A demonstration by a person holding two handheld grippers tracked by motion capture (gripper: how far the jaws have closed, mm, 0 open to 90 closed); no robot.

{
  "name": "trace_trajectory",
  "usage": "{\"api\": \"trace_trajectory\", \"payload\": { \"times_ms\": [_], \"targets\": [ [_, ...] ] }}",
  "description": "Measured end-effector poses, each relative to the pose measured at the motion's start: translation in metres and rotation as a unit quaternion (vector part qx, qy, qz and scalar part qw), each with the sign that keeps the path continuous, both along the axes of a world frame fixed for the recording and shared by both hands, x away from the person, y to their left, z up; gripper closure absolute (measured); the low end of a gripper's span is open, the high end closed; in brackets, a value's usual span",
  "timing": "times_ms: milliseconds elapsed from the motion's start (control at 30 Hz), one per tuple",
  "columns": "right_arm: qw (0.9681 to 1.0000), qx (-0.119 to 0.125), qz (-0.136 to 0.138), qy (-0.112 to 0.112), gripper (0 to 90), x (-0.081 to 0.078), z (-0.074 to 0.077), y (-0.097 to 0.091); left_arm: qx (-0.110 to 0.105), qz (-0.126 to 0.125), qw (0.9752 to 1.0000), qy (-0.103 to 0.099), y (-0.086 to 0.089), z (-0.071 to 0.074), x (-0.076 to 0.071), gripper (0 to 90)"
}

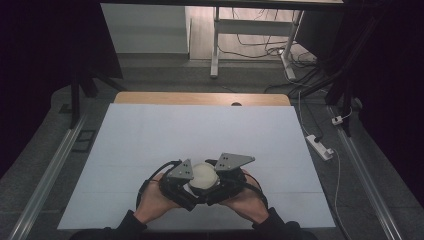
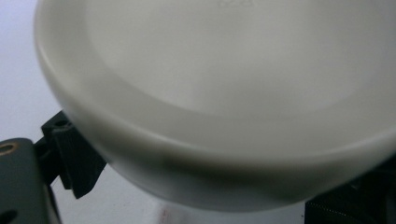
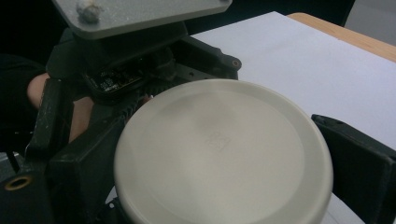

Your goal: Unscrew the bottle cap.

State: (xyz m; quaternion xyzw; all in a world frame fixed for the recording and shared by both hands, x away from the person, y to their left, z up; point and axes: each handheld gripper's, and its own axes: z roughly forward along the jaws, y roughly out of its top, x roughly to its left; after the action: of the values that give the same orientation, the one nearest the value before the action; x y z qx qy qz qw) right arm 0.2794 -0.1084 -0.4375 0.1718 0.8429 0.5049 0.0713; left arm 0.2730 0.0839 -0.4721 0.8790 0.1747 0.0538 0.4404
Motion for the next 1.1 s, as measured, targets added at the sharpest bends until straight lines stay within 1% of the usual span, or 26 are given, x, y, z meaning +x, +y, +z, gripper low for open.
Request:
{"api": "trace_trajectory", "payload": {
  "times_ms": [100,133,167,300,333,367,433,500,567,667,700,733,800,833,867,900,933,967,1000,1033,1100],
  "targets": [
    [1.0,-0.001,0.006,-0.004,7.6,0.0,0.0,-0.001,-0.003,-0.007,1.0,0.003,0.0,0.0,0.001,7.5],
    [0.9999,0.003,0.014,0.001,7.7,0.001,0.001,-0.002,-0.007,-0.017,0.9998,0.007,0.001,0.0,0.002,7.5],
    [0.9998,0.005,0.018,0.003,7.7,0.002,0.001,-0.003,-0.005,-0.024,0.9997,0.006,0.002,0.0,0.002,7.5],
    [0.999,0.015,0.039,0.011,7.8,0.005,0.001,-0.006,-0.01,-0.044,0.9989,0.011,0.003,0.001,0.004,7.5],
    [0.9987,0.017,0.047,0.013,7.8,0.005,0.001,-0.007,-0.012,-0.051,0.9985,0.013,0.004,0.001,0.004,7.5],
    [0.9982,0.019,0.055,0.015,7.8,0.006,0.001,-0.007,-0.012,-0.051,0.9985,0.013,0.004,0.001,0.004,7.5],
    [0.9972,0.021,0.07,0.018,7.8,0.008,0.001,-0.009,-0.012,-0.069,0.9975,0.014,0.004,0.001,0.005,7.5],
    [0.9956,0.023,0.088,0.023,7.8,0.01,0.001,-0.01,-0.014,-0.083,0.9963,0.014,0.004,0.002,0.005,7.5],
    [0.993,0.027,0.111,0.03,7.8,0.012,0.001,-0.012,-0.015,-0.1,0.9947,0.015,0.004,0.002,0.005,7.5],
    [0.9875,0.032,0.151,0.033,7.6,0.014,0.002,-0.015,-0.019,-0.124,0.992,0.012,0.004,0.003,0.004,7.5],
    [0.9875,0.032,0.151,0.033,7.6,0.014,0.002,-0.015,-0.019,-0.124,0.992,0.012,0.004,0.003,0.004,7.5],
    [0.9846,0.036,0.168,0.03,7.4,0.014,0.001,-0.016,-0.015,-0.128,0.9916,0.006,0.003,0.004,0.003,7.5],
    [0.9846,0.033,0.168,0.033,7.0,0.014,0.002,-0.016,-0.015,-0.125,0.9921,0.005,0.003,0.004,0.003,7.5],
    [0.9849,0.036,0.166,0.034,6.8,0.014,0.002,-0.016,-0.017,-0.119,0.9928,0.004,0.004,0.004,0.003,7.5],
    [0.9863,0.036,0.157,0.034,5.8,0.013,0.002,-0.015,-0.017,-0.119,0.9928,0.004,0.004,0.004,0.003,7.5],
    [0.9877,0.036,0.149,0.033,1.4,0.014,0.003,-0.016,-0.017,-0.105,0.9943,0.003,0.005,0.004,0.004,7.5],
    [0.9887,0.043,0.139,0.037,0.0,0.014,0.005,-0.016,-0.018,-0.094,0.9954,0.003,0.007,0.004,0.005,7.5],
    [0.9906,0.049,0.122,0.039,0.0,0.014,0.008,-0.018,-0.02,-0.085,0.9961,0.004,0.008,0.004,0.005,7.5],
    [0.9906,0.049,0.122,0.039,0.0,0.014,0.008,-0.018,-0.02,-0.085,0.9961,0.004,0.008,0.004,0.005,7.5],
    [0.9938,0.055,0.088,0.04,0.0,0.015,0.012,-0.021,-0.026,-0.061,0.9978,0.008,0.009,0.004,0.007,7.5],
    [0.9957,0.057,0.063,0.037,0.0,0.014,0.015,-0.023,-0.02,-0.036,0.9991,0.005,0.01,0.005,0.007,7.5]
  ]
}}
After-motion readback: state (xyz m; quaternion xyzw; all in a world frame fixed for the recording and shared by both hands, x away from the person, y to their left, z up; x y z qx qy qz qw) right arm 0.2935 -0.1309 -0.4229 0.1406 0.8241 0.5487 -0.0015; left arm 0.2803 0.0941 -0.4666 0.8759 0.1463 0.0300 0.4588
